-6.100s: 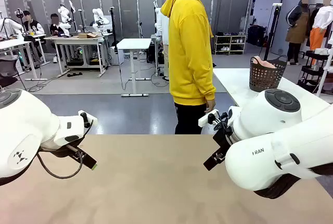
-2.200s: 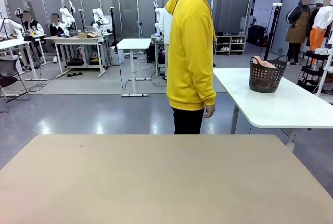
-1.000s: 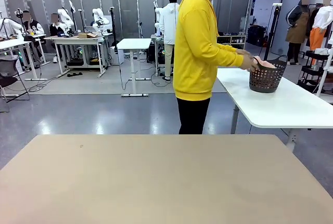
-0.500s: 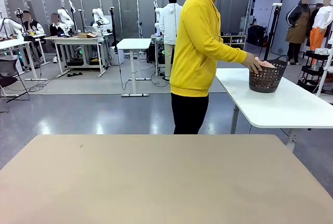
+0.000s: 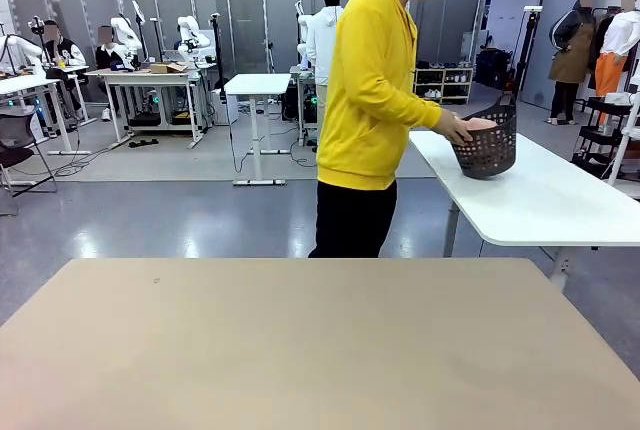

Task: Fold the towel.
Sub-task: Grab the top end of the 100 cm Hotel Towel extended by the human.

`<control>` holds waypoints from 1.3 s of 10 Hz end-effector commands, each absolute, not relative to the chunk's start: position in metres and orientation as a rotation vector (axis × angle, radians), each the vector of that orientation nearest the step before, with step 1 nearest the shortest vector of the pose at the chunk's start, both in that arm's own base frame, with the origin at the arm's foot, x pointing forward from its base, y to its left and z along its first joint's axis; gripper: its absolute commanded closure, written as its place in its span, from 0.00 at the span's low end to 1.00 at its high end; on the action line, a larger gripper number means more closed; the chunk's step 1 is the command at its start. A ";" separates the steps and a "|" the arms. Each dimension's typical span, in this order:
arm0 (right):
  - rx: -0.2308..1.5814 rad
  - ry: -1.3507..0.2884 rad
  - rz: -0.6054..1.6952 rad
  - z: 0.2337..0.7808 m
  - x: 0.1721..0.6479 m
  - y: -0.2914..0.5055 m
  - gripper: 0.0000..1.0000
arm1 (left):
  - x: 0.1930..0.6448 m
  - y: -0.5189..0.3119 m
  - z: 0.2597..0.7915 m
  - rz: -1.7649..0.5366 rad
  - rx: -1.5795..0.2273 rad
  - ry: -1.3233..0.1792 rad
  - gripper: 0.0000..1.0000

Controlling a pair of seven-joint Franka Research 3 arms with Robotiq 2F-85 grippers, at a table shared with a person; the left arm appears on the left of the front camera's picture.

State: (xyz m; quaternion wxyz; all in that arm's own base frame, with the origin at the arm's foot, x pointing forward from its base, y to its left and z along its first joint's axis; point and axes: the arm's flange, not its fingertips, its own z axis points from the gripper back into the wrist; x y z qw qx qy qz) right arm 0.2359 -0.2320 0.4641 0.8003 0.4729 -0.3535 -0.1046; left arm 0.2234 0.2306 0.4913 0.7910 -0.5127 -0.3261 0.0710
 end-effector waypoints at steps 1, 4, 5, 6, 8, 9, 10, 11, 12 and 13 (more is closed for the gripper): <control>1.018 -0.765 -0.226 0.464 0.235 -0.233 0.00 | 0.223 0.233 0.492 0.155 -1.103 -0.705 0.00; 1.018 -0.765 -0.226 0.464 0.235 -0.233 0.00 | 0.223 0.233 0.492 0.155 -1.103 -0.705 0.00; 1.018 -0.765 -0.226 0.464 0.235 -0.233 0.00 | 0.223 0.233 0.492 0.155 -1.103 -0.705 0.00; 1.018 -0.765 -0.226 0.464 0.235 -0.233 0.00 | 0.223 0.233 0.492 0.155 -1.103 -0.705 0.00; 1.018 -0.765 -0.226 0.464 0.235 -0.233 0.00 | 0.223 0.233 0.492 0.155 -1.103 -0.705 0.00; 1.018 -0.765 -0.226 0.464 0.235 -0.233 0.00 | 0.223 0.233 0.492 0.155 -1.103 -0.705 0.00; 1.018 -0.765 -0.226 0.464 0.235 -0.233 0.00 | 0.223 0.233 0.492 0.155 -1.103 -0.705 0.00; 1.018 -0.765 -0.226 0.464 0.235 -0.233 0.00 | 0.223 0.233 0.492 0.155 -1.103 -0.705 0.00; 1.018 -0.765 -0.226 0.464 0.235 -0.233 0.00 | 0.223 0.233 0.492 0.155 -1.103 -0.705 0.00; 1.018 -0.765 -0.226 0.464 0.235 -0.233 0.00 | 0.223 0.233 0.492 0.155 -1.103 -0.705 0.00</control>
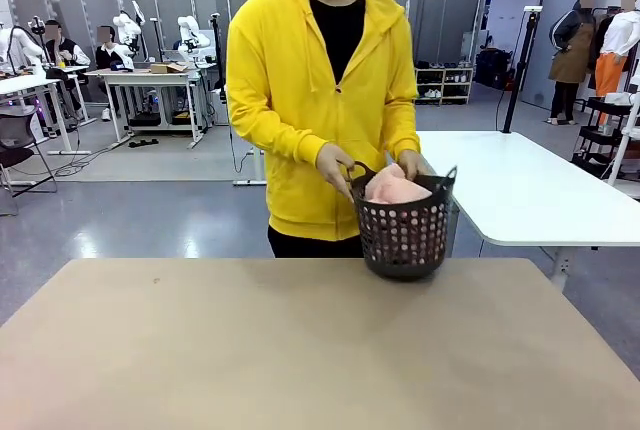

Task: Fold the towel.
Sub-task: Grab the top end of the 100 cm Hotel Towel extended by the human.

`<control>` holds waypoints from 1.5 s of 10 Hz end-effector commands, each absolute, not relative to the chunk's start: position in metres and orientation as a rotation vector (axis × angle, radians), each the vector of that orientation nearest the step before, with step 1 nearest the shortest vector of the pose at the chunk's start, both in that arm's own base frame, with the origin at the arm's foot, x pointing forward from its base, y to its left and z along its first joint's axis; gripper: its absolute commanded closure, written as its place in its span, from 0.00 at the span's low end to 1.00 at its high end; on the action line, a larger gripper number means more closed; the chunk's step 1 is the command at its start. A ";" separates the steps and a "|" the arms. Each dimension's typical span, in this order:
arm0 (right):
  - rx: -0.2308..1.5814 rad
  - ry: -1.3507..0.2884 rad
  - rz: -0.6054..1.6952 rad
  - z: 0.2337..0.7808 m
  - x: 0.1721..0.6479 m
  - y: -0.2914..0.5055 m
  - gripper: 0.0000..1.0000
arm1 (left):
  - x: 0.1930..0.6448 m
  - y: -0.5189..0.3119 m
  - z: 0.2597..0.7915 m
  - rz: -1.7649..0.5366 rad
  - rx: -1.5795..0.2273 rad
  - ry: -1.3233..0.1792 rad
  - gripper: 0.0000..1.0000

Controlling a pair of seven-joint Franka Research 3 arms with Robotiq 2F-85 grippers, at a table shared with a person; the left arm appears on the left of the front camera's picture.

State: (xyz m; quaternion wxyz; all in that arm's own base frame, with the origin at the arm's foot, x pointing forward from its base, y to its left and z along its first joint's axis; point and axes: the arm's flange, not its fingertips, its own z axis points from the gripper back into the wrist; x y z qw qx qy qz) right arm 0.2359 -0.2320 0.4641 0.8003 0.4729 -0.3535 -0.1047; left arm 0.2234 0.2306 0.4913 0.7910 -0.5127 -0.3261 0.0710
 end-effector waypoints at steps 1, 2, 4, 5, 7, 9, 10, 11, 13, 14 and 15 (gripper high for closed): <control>1.018 -0.765 -0.226 0.464 0.235 -0.233 0.00 | 0.223 0.233 0.492 0.155 -1.103 -0.705 0.00; 1.018 -0.765 -0.226 0.464 0.235 -0.233 0.00 | 0.223 0.233 0.492 0.155 -1.103 -0.705 0.00; 1.018 -0.765 -0.226 0.464 0.235 -0.233 0.00 | 0.223 0.233 0.492 0.155 -1.103 -0.705 0.00; 1.018 -0.765 -0.226 0.464 0.235 -0.233 0.00 | 0.223 0.233 0.492 0.155 -1.103 -0.705 0.00; 1.018 -0.765 -0.226 0.464 0.235 -0.233 0.00 | 0.223 0.233 0.492 0.155 -1.103 -0.705 0.00; 1.018 -0.765 -0.226 0.464 0.235 -0.233 0.00 | 0.223 0.233 0.492 0.155 -1.103 -0.705 0.00; 1.018 -0.765 -0.226 0.464 0.235 -0.233 0.00 | 0.223 0.233 0.492 0.155 -1.103 -0.705 0.00; 1.018 -0.765 -0.226 0.464 0.235 -0.233 0.00 | 0.223 0.233 0.492 0.155 -1.103 -0.705 0.00; 1.018 -0.765 -0.226 0.464 0.235 -0.233 0.00 | 0.223 0.233 0.492 0.155 -1.103 -0.705 0.00; 1.018 -0.765 -0.226 0.464 0.235 -0.233 0.00 | 0.223 0.233 0.492 0.155 -1.103 -0.705 0.00; 1.018 -0.765 -0.226 0.464 0.235 -0.233 0.00 | 0.223 0.233 0.492 0.155 -1.103 -0.705 0.00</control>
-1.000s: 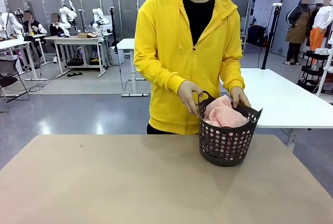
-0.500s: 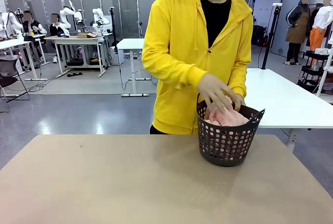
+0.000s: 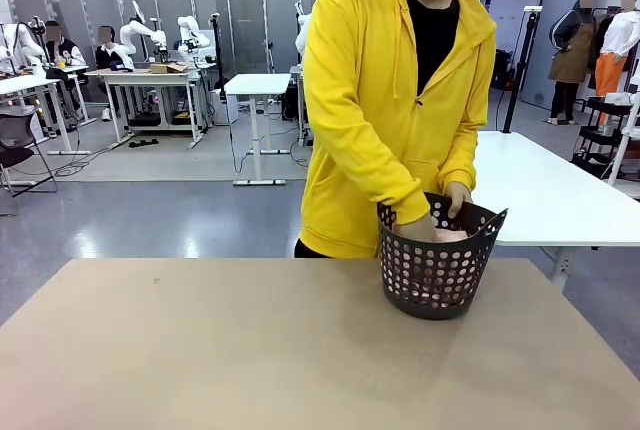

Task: Fold the towel.
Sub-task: Grab the top end of the 100 cm Hotel Towel extended by the human.

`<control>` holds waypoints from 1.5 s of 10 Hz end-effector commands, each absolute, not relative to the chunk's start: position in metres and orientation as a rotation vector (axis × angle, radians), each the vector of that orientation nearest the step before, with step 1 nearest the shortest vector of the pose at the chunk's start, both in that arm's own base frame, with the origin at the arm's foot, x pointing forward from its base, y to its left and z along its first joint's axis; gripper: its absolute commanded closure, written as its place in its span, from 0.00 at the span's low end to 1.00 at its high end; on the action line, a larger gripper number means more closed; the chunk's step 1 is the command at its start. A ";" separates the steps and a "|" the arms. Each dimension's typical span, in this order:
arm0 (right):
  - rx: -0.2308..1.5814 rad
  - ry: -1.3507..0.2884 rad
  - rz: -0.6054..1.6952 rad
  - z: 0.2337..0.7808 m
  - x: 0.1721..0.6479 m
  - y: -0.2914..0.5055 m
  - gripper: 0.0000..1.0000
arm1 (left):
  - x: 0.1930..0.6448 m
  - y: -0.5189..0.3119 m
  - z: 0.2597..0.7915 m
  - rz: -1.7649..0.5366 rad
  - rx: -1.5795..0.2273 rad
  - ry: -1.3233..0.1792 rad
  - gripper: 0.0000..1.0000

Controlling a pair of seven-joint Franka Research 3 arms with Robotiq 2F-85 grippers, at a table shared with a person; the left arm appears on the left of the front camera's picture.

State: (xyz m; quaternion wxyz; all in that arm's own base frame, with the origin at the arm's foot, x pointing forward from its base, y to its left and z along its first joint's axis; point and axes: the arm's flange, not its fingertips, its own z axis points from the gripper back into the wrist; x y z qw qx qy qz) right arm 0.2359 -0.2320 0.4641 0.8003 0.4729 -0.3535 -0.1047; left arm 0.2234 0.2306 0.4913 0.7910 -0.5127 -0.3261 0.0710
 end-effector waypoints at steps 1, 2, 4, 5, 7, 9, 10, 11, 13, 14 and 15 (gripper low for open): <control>1.018 -0.765 -0.226 0.464 0.235 -0.233 0.00 | 0.223 0.233 0.492 0.155 -1.103 -0.705 0.00; 1.018 -0.765 -0.226 0.464 0.235 -0.233 0.00 | 0.223 0.233 0.492 0.155 -1.103 -0.705 0.00; 1.018 -0.765 -0.226 0.464 0.235 -0.233 0.00 | 0.223 0.233 0.492 0.155 -1.103 -0.705 0.00; 1.018 -0.765 -0.226 0.464 0.235 -0.233 0.00 | 0.223 0.233 0.492 0.155 -1.103 -0.705 0.00; 1.018 -0.765 -0.226 0.464 0.235 -0.233 0.00 | 0.223 0.233 0.492 0.155 -1.103 -0.705 0.00; 1.018 -0.765 -0.226 0.464 0.235 -0.233 0.00 | 0.223 0.233 0.492 0.155 -1.103 -0.705 0.00; 1.018 -0.765 -0.226 0.464 0.235 -0.233 0.00 | 0.223 0.233 0.492 0.155 -1.103 -0.705 0.00; 1.018 -0.765 -0.226 0.464 0.235 -0.233 0.00 | 0.223 0.233 0.492 0.155 -1.103 -0.705 0.00; 1.018 -0.765 -0.226 0.464 0.235 -0.233 0.00 | 0.223 0.233 0.492 0.155 -1.103 -0.705 0.00; 1.018 -0.765 -0.226 0.464 0.235 -0.233 0.00 | 0.223 0.233 0.492 0.155 -1.103 -0.705 0.00; 1.018 -0.765 -0.226 0.464 0.235 -0.233 0.00 | 0.223 0.233 0.492 0.155 -1.103 -0.705 0.00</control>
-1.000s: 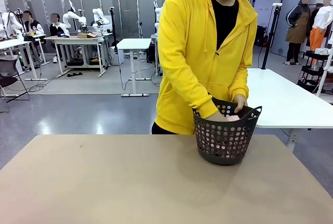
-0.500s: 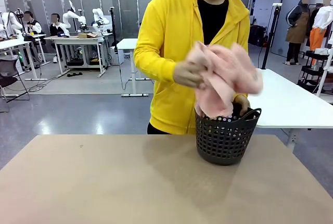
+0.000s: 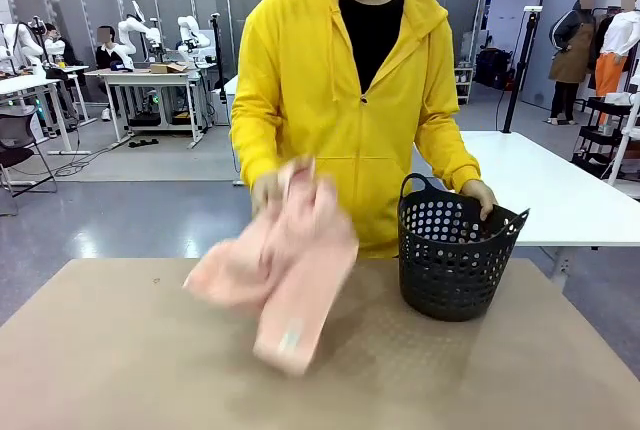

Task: Fold the towel.
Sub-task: Grab the top end of the 100 cm Hotel Towel extended by the human.

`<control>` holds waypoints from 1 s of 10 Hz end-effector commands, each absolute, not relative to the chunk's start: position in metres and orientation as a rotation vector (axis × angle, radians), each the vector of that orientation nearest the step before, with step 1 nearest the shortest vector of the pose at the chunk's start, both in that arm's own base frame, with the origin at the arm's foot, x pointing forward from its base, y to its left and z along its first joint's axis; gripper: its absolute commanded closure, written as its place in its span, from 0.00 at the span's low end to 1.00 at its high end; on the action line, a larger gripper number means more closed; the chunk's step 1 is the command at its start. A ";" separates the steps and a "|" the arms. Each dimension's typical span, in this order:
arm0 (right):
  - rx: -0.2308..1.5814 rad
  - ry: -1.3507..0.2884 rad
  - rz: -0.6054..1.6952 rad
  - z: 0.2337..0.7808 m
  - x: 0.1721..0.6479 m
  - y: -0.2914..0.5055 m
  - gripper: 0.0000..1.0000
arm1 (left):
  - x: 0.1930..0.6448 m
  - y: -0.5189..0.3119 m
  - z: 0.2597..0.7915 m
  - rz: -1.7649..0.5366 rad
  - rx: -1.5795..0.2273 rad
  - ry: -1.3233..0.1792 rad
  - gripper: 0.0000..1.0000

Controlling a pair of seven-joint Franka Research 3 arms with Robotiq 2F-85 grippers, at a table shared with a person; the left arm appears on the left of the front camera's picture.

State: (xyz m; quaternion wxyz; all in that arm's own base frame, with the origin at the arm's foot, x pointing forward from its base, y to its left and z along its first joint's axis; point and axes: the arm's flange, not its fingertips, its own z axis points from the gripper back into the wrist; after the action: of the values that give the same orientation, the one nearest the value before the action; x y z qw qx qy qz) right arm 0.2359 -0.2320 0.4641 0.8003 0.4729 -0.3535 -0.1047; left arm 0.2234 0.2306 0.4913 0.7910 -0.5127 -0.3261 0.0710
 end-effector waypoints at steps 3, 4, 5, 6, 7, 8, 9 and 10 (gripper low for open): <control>1.018 -0.765 -0.226 0.464 0.235 -0.233 0.00 | 0.223 0.233 0.492 0.155 -1.103 -0.705 0.00; 1.018 -0.765 -0.226 0.464 0.235 -0.233 0.00 | 0.223 0.233 0.492 0.155 -1.103 -0.705 0.00; 1.018 -0.765 -0.226 0.464 0.235 -0.233 0.00 | 0.223 0.233 0.492 0.155 -1.103 -0.705 0.00; 1.018 -0.765 -0.226 0.464 0.235 -0.233 0.00 | 0.223 0.233 0.492 0.155 -1.103 -0.705 0.00; 1.018 -0.765 -0.226 0.464 0.235 -0.233 0.00 | 0.223 0.233 0.492 0.155 -1.103 -0.705 0.00; 1.018 -0.765 -0.226 0.464 0.235 -0.233 0.00 | 0.223 0.233 0.492 0.155 -1.103 -0.705 0.00; 1.018 -0.765 -0.226 0.464 0.235 -0.233 0.00 | 0.223 0.233 0.492 0.155 -1.103 -0.705 0.00; 1.018 -0.765 -0.226 0.464 0.235 -0.233 0.00 | 0.223 0.233 0.492 0.155 -1.103 -0.705 0.00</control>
State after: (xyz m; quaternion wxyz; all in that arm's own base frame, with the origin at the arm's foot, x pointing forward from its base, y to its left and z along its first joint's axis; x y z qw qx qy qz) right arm 0.2359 -0.2320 0.4641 0.8003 0.4729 -0.3535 -0.1047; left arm 0.2234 0.2306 0.4913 0.7910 -0.5127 -0.3261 0.0710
